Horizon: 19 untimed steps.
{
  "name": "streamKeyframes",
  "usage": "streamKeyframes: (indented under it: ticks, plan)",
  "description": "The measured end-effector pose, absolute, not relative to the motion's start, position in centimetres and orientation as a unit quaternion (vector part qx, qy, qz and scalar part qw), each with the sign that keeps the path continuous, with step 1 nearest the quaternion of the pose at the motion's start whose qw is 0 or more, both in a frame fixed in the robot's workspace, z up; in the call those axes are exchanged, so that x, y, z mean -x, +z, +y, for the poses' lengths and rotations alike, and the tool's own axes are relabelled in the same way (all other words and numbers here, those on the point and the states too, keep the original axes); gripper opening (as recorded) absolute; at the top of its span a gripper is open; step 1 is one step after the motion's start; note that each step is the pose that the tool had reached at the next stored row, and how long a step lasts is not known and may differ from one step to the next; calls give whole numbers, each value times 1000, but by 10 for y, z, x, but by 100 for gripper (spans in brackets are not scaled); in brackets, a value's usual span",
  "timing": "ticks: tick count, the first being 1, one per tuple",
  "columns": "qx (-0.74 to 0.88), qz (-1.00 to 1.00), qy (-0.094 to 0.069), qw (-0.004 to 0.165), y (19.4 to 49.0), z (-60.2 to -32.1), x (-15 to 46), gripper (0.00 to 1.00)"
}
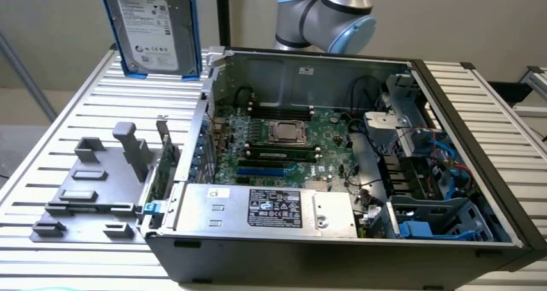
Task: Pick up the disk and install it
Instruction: 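Pick up the disk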
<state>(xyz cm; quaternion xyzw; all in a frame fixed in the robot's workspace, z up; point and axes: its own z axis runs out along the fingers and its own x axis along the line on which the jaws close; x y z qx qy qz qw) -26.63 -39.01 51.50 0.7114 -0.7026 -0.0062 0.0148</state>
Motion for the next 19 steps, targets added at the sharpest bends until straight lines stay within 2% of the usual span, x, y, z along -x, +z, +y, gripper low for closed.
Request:
streamKeyframes:
  ticks: [19]
  plan:
    - [-712, -702, -15, 6, 520, -409, 180, 33]
